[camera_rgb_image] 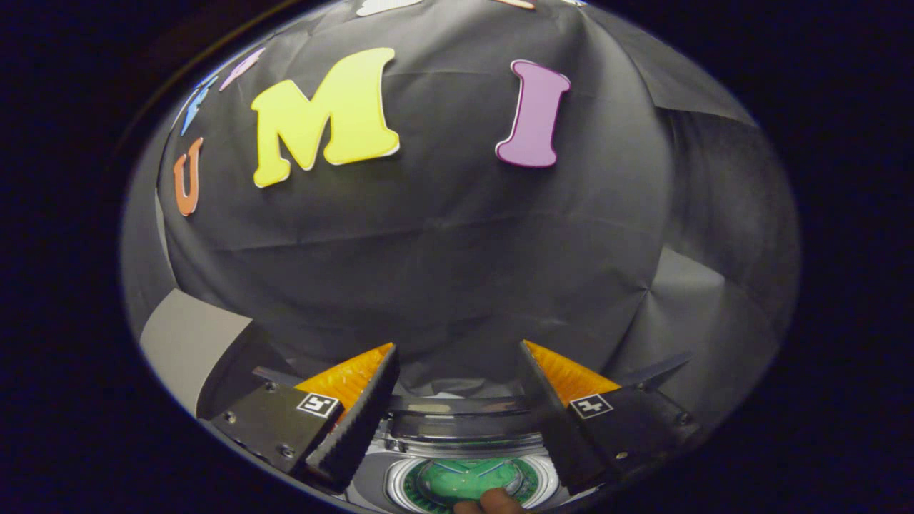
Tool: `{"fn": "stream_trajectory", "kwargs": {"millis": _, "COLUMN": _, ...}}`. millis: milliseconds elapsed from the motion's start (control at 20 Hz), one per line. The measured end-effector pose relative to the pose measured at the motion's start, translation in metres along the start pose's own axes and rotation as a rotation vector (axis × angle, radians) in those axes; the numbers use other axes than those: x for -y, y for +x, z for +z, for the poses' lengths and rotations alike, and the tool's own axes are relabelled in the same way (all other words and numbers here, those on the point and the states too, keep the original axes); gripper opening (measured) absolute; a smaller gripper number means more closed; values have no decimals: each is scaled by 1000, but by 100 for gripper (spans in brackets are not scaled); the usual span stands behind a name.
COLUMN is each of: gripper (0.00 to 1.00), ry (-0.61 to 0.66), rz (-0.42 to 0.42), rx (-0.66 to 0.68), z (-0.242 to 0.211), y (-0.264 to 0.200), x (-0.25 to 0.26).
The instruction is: Put the clothes into the washing machine and then close the washing machine lid.
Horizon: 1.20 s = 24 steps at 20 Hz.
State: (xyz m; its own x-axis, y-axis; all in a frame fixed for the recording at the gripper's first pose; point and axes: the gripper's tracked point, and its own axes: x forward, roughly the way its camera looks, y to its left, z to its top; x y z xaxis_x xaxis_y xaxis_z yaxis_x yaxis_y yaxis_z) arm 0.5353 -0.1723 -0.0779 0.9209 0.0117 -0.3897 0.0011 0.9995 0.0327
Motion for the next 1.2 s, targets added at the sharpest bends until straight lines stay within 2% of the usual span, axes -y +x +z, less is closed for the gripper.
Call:
{"fn": "stream_trajectory", "kwargs": {"millis": 400, "gripper": 100, "ry": -10, "rz": 17, "rx": 44, "z": -26, "y": -40, "x": 0}}
{"fn": "stream_trajectory", "kwargs": {"millis": 950, "gripper": 100, "ry": -20, "rz": 94, "rx": 46, "z": -69, "y": -83, "x": 2}}
{"fn": "stream_trajectory", "kwargs": {"millis": 1200, "gripper": 100, "ry": -7, "rz": 122, "rx": -1, "z": -98, "y": -91, "x": 3}}
